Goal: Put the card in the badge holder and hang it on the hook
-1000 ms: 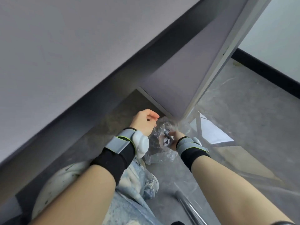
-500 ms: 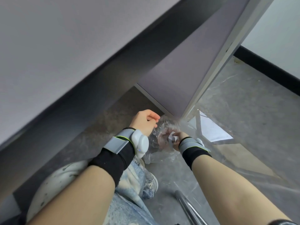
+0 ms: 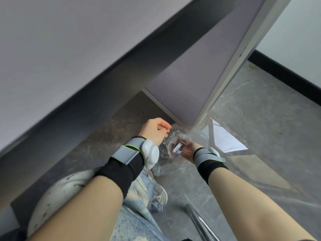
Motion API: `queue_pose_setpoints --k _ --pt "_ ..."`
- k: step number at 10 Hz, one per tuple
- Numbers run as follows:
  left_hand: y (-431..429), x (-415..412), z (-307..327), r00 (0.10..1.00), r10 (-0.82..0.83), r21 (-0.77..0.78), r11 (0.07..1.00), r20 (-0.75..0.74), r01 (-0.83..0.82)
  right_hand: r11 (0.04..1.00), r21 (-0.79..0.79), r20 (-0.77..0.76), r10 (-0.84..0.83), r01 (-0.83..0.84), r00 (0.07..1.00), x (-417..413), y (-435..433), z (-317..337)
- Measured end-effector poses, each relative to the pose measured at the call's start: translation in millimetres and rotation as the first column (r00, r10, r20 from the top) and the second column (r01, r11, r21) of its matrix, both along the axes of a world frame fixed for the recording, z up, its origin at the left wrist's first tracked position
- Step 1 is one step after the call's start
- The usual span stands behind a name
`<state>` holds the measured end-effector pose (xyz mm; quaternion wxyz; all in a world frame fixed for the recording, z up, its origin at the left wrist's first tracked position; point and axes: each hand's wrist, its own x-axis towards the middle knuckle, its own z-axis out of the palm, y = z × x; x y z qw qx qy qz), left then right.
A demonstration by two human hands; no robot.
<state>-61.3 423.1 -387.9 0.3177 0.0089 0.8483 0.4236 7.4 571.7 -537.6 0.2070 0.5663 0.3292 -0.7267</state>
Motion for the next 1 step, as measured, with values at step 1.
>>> queue_pose_setpoints --k 1 --pt "3.6 2.3 4.6 1.000 -0.005 -0.002 1.000 -0.003 0.005 0.958 -0.033 0.090 -0.280 0.283 0.956 -6.2 4.7 -16.3"
